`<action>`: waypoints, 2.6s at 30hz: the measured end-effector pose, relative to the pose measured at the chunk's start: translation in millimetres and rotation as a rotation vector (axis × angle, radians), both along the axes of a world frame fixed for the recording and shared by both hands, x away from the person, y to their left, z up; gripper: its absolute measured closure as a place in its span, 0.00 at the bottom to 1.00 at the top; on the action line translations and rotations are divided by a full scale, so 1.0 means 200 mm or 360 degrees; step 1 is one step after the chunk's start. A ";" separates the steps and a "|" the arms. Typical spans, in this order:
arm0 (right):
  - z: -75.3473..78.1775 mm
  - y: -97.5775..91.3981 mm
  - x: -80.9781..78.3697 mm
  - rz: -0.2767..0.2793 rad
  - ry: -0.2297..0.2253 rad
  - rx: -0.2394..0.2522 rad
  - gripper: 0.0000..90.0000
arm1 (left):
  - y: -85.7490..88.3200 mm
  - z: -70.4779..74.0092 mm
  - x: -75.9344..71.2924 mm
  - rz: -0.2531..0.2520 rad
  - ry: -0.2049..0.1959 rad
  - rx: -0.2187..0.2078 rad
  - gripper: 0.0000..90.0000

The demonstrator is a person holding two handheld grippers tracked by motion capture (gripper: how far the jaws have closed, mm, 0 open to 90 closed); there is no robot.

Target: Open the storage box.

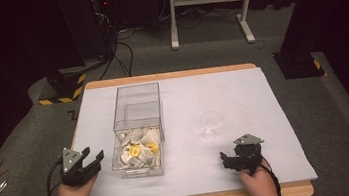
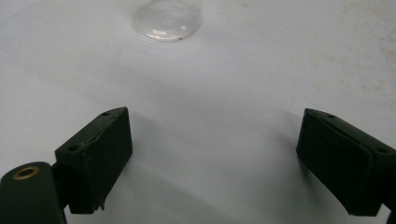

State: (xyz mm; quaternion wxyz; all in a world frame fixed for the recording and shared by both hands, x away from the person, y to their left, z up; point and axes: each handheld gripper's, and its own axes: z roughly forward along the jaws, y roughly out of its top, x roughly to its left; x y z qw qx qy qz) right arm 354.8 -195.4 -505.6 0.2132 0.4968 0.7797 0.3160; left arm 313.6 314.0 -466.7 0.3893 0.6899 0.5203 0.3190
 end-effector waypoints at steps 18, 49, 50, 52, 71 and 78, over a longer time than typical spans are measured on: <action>0.00 0.00 0.00 0.0005 -0.0001 0.0003 0.12 | 0.02 -0.19 0.06 0.0002 0.0215 0.0061 0.46; 0.15 0.09 0.00 0.0194 -0.0099 0.0018 0.12 | 0.02 -0.21 0.09 0.0009 0.0323 0.0053 0.36; 0.16 0.10 -0.01 0.0200 -0.0105 0.0020 0.12 | 0.02 -0.21 0.09 0.0009 0.0324 0.0053 0.36; 0.16 0.10 -0.01 0.0203 -0.0109 0.0023 0.12 | 0.02 -0.21 0.09 0.0009 0.0322 0.0057 0.36; 0.23 0.25 -0.03 0.0319 -0.0132 0.0053 0.14 | 0.02 -0.21 0.09 0.0001 0.0326 0.0043 0.36; 0.25 0.31 -0.03 0.0367 -0.0147 0.0043 0.15 | 0.02 -0.21 0.09 0.0000 0.0326 0.0041 0.35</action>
